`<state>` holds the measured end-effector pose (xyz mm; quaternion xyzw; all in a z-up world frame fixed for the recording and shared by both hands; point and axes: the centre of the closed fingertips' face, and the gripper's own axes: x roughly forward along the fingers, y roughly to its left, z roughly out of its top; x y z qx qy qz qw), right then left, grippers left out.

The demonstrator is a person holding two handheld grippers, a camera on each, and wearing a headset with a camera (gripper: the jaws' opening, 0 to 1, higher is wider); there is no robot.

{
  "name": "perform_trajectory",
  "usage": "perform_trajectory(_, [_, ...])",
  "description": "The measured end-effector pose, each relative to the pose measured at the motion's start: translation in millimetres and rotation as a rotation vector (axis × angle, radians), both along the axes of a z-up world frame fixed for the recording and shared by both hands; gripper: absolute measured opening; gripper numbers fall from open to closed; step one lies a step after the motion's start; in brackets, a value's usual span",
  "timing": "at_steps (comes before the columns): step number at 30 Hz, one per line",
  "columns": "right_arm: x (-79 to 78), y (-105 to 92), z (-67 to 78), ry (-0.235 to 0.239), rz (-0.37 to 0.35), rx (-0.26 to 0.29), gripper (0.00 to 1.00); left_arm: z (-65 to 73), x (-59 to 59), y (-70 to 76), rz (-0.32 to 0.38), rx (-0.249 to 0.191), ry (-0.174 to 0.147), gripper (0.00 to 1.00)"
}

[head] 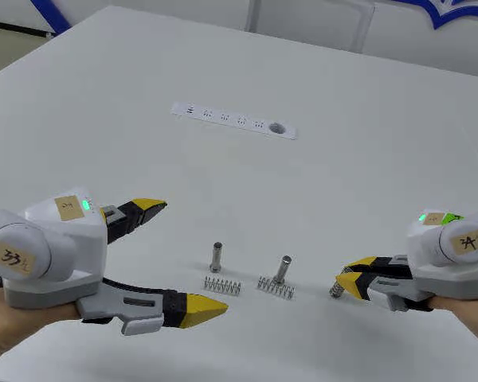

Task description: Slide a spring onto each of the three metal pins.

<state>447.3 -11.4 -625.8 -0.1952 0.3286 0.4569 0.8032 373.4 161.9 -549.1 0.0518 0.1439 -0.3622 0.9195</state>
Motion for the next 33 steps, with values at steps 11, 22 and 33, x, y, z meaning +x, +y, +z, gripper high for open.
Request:
perform_trajectory(11, [0.6, -0.3, -1.4, -0.010, 0.002, -0.020, 0.11, -3.1, -3.7, -2.5, -0.017, 0.027, 0.004, 1.00])
perform_trajectory(22, [-1.0, -0.4, 1.0, -0.007, 0.005, -0.021, 0.15, 0.1, -5.4, -6.5, -0.036, 0.035, -0.005, 1.00])
perform_trajectory(33, [-1.8, 4.6, 33.0, -0.117, 0.066, -0.053, 0.19, 3.5, -3.3, -7.7, -0.036, 0.033, -0.015, 1.00])
